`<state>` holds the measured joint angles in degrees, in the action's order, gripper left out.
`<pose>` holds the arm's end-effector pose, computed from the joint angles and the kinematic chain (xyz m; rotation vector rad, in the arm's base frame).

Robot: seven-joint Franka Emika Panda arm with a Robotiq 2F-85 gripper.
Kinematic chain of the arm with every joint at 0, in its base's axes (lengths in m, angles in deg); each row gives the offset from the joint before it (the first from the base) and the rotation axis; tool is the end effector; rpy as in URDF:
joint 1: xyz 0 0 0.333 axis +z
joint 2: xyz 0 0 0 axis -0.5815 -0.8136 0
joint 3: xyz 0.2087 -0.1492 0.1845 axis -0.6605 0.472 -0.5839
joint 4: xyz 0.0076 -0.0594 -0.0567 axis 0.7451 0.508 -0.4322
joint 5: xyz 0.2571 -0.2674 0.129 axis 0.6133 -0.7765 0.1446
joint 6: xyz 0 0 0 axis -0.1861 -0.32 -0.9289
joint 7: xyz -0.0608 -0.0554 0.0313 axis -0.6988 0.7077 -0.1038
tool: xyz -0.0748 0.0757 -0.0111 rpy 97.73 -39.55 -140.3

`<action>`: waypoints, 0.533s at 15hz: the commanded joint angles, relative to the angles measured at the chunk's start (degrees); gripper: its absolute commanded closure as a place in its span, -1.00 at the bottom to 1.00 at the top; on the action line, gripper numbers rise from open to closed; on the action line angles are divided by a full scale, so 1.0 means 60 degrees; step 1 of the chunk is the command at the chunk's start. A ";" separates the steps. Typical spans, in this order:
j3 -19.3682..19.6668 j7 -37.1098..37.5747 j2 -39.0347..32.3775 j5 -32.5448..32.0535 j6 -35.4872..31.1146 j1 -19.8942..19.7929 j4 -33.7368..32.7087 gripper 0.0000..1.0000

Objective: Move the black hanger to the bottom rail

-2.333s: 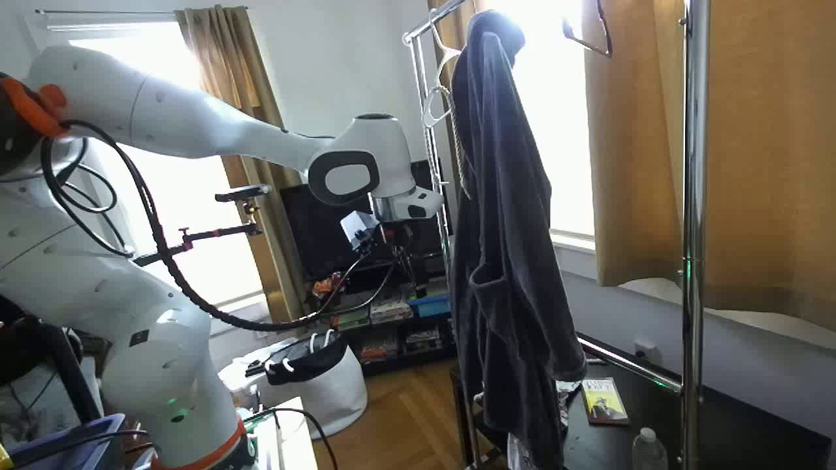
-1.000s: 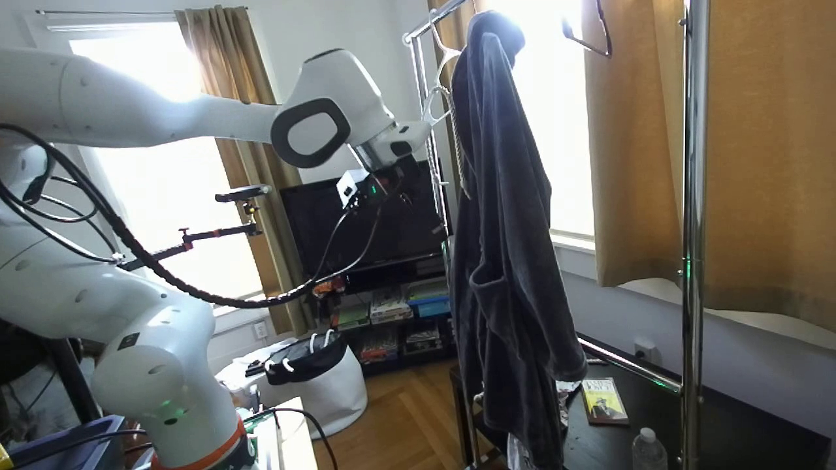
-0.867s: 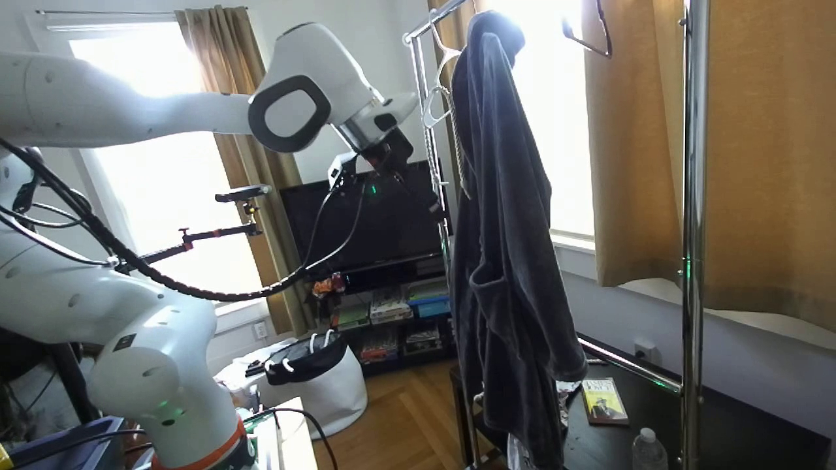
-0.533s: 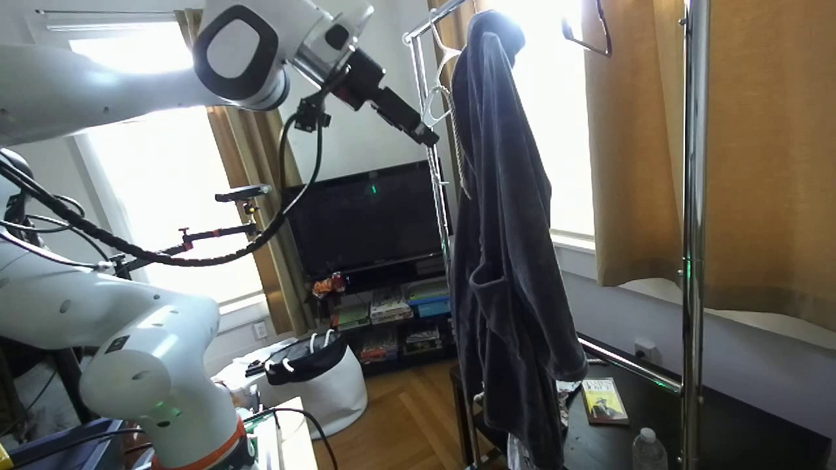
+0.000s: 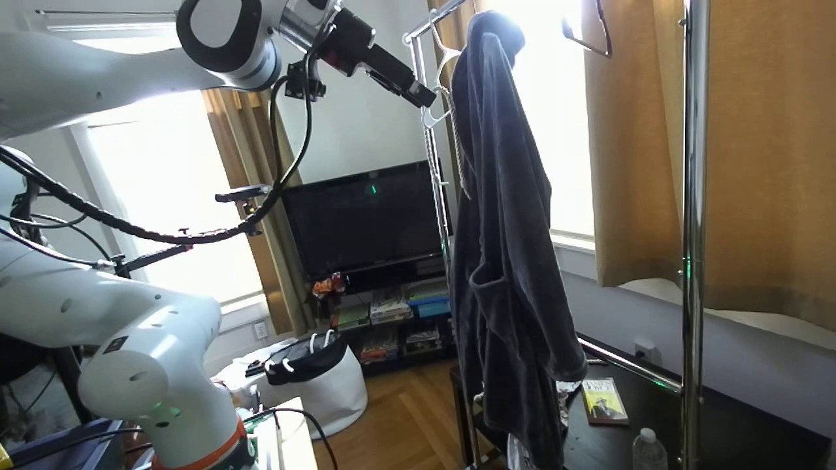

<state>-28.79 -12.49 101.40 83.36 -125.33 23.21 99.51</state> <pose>0.3203 -0.1017 0.7282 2.7818 -0.5368 1.2752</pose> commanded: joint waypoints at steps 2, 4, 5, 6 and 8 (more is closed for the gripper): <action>0.0888 -0.1092 -0.0626 -0.0146 0.0357 0.0394 -0.1791 -1.00; 0.1447 -0.2143 -0.1175 -0.0442 0.1033 0.0423 -0.2981 -1.00; 0.1799 -0.2896 -0.1600 -0.0468 0.1495 0.0664 -0.3686 -1.00; 0.2008 -0.3382 -0.1915 -0.0484 0.1794 0.0761 -0.4222 -1.00; 0.2360 -0.4422 -0.2721 -0.0312 0.2704 0.1177 -0.5453 -1.00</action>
<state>-17.82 -32.00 93.04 81.89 -116.36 26.06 78.11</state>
